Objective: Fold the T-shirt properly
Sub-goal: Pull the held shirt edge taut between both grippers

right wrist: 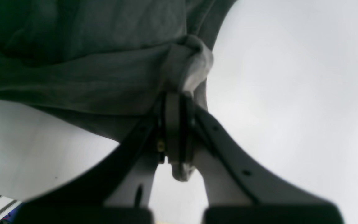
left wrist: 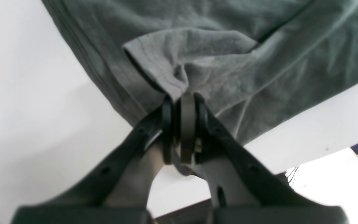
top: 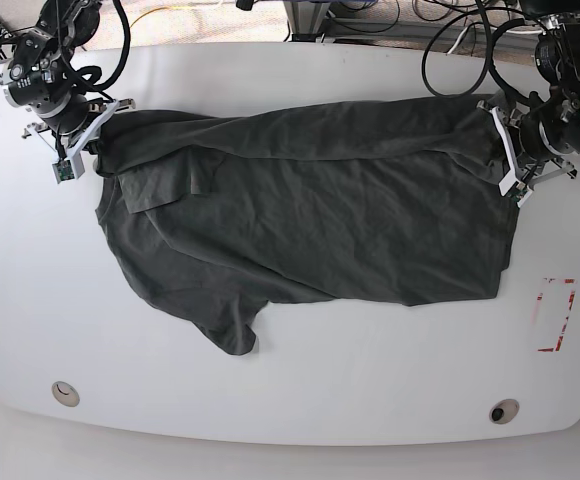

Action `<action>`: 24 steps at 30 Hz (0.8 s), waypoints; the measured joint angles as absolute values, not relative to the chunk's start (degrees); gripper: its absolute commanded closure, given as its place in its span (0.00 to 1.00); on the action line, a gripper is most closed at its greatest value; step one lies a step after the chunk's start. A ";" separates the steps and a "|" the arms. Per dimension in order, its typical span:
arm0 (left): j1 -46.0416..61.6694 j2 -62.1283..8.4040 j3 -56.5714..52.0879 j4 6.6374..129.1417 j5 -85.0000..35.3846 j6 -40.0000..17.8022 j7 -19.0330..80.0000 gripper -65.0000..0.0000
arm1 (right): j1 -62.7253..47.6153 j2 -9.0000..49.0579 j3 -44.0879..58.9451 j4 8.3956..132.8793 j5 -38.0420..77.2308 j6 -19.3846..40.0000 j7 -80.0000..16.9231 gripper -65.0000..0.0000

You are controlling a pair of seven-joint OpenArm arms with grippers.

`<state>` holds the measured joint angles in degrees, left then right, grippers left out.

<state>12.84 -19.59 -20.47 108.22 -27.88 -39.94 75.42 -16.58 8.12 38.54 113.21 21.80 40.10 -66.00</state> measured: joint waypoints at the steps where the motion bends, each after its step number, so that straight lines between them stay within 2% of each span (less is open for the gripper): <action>1: 12.80 -19.59 -20.47 108.29 -27.90 -39.94 75.40 0.98 | -16.56 8.12 38.54 113.21 21.80 40.10 -66.00 1.00; 24: 4.78 -21.28 -24.23 107.98 -27.44 -39.97 75.61 0.98 | -13.23 8.36 38.81 113.12 21.08 40.10 -66.19 1.00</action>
